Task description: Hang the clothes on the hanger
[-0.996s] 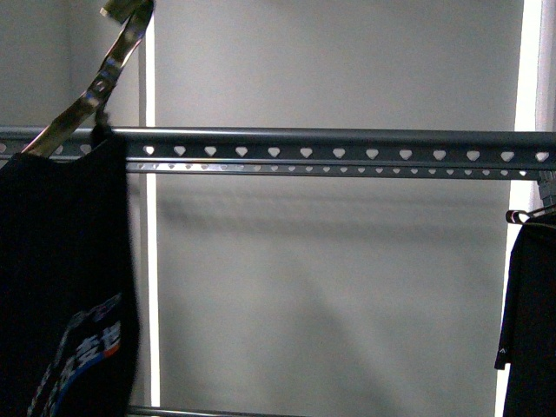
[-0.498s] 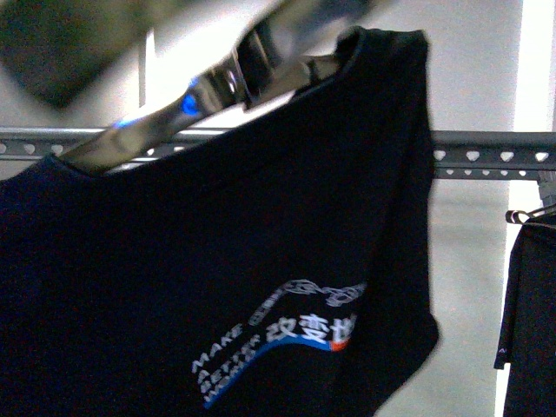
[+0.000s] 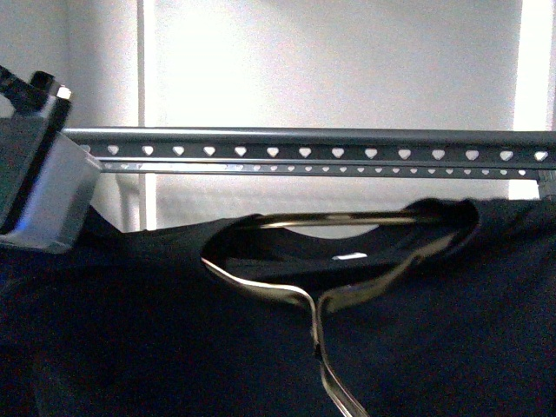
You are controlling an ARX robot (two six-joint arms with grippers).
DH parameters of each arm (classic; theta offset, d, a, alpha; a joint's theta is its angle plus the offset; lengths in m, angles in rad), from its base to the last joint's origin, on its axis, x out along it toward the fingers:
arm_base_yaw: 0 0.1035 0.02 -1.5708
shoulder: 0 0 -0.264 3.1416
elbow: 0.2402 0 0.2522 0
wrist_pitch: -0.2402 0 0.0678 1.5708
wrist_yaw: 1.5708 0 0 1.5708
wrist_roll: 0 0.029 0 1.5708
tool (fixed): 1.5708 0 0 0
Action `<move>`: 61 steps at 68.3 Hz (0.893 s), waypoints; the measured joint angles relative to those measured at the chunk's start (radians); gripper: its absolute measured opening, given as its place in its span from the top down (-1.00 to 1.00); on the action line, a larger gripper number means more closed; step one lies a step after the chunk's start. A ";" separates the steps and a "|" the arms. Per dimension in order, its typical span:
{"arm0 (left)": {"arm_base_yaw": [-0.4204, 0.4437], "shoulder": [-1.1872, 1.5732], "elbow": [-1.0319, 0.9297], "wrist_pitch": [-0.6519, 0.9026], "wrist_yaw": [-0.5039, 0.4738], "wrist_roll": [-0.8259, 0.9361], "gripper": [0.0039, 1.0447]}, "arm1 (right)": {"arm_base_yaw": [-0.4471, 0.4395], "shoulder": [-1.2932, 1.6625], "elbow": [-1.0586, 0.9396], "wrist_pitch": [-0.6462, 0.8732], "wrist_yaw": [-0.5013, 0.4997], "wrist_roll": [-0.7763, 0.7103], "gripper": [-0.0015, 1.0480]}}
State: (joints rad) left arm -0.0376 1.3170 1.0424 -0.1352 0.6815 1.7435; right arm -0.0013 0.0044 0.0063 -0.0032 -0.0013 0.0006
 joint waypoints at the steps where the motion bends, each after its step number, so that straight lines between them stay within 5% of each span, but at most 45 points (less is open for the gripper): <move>1: -0.009 0.009 0.007 0.000 -0.007 0.005 0.90 | 0.000 0.000 0.000 0.000 0.000 0.000 -0.86; 20: -0.081 0.118 0.081 0.019 -0.069 0.031 0.90 | 0.000 0.000 0.000 0.000 0.000 0.000 -0.86; 59: -0.097 0.160 0.107 0.125 -0.071 0.031 0.91 | 0.000 0.000 0.000 0.000 0.000 0.000 -0.86; 61: -0.097 0.160 0.107 0.125 -0.071 0.031 0.91 | -0.019 0.016 0.009 -0.023 -0.070 -0.024 -0.86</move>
State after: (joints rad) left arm -0.1341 1.4773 1.1496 -0.0101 0.6106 1.7741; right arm -0.0200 0.0208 0.0151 -0.0257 -0.0711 -0.0231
